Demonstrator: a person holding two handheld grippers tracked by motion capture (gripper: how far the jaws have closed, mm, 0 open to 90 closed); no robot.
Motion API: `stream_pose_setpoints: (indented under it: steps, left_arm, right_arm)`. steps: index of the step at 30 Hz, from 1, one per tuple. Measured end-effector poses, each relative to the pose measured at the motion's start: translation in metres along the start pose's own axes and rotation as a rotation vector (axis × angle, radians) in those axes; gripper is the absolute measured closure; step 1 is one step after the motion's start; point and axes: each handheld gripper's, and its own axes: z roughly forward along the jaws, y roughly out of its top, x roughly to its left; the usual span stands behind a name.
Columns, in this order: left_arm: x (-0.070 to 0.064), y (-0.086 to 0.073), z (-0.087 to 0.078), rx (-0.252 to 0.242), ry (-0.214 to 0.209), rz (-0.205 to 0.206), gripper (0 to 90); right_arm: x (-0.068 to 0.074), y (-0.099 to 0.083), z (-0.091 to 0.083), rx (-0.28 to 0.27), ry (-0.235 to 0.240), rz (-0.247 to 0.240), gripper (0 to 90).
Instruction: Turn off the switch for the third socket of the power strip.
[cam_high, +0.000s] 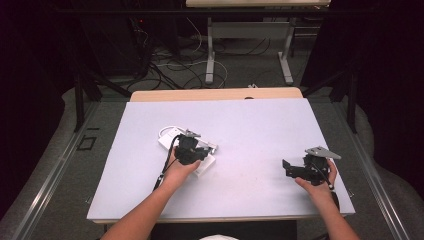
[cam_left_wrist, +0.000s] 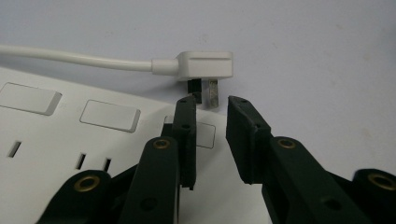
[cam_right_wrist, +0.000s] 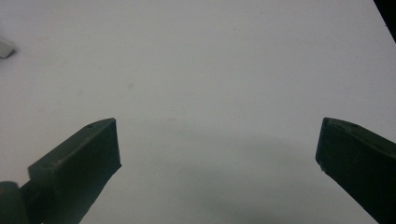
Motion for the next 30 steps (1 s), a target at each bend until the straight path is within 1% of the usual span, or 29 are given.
stream_pose_setpoints:
  steps: [2,3,4,6,7,9,11,12,14,15,16,17,18,19,21,23,26,30]
  left_arm:
    - [0.000,0.000,-0.001,0.004,-0.013,-0.010,69.6]
    - [0.000,0.000,-0.001,0.004,-0.013,-0.007,68.6]
    - [-0.001,0.000,-0.001,-0.003,-0.017,-0.024,68.4]
    - [0.000,0.000,-0.001,-0.001,-0.022,-0.016,66.7]
    - [-0.001,0.000,-0.001,-0.008,-0.026,-0.023,65.7]
    - [-0.001,0.000,-0.003,-0.004,-0.029,-0.020,64.3]
    - [-0.001,0.000,-0.003,-0.008,-0.031,-0.029,62.4]
    - [0.000,0.000,-0.004,-0.007,-0.029,-0.022,61.5]
    - [-0.001,0.000,-0.005,-0.017,-0.033,-0.040,59.1]
    - [0.000,0.001,-0.006,-0.014,-0.032,-0.031,57.5]
    - [0.001,0.001,-0.007,-0.009,-0.044,-0.032,55.8]
    - [0.001,0.001,-0.008,-0.015,-0.045,-0.036,54.6]
    - [0.000,0.001,-0.008,-0.018,-0.050,-0.051,54.0]
    - [0.000,0.001,-0.009,-0.017,-0.056,-0.057,53.1]
    - [0.001,0.002,-0.010,-0.019,-0.070,-0.051,50.7]
    - [0.001,0.002,-0.010,-0.026,-0.077,-0.060,48.2]
    - [0.000,0.002,-0.012,-0.037,-0.076,-0.072,44.6]
    - [-0.001,0.002,-0.017,-0.046,-0.086,-0.080,40.8]
  right_arm:
    - [0.000,0.000,0.000,0.001,0.003,0.002,0.0]
    - [0.000,0.000,0.000,0.002,0.003,0.007,0.0]
    - [0.000,0.000,0.000,0.002,0.003,0.009,0.0]
    - [0.000,0.000,0.000,0.003,0.003,0.009,0.0]
    - [0.000,0.000,0.000,0.001,0.003,0.002,0.0]
    - [0.000,0.000,0.000,0.000,0.003,0.001,0.0]
    - [0.000,0.000,0.000,0.000,0.003,0.002,0.0]
    - [0.000,0.000,0.000,0.001,0.003,0.002,0.0]
    - [0.000,0.000,0.000,0.003,0.003,0.007,0.0]
    - [0.000,0.000,0.000,0.000,0.003,0.002,0.0]
    - [0.000,0.000,0.000,0.000,0.003,0.001,0.0]
    - [0.000,0.000,0.000,0.000,0.004,0.001,0.0]
    - [0.000,0.000,0.000,0.000,0.004,0.002,0.0]
    - [0.000,0.000,0.000,0.000,0.003,0.001,0.0]
    - [0.000,0.000,0.000,0.001,0.003,0.001,0.0]
    - [0.000,0.000,0.000,0.000,0.004,0.001,0.0]
    - [0.000,0.000,0.000,0.001,0.003,0.001,0.0]
    - [0.000,0.000,0.000,0.000,0.004,0.002,0.0]
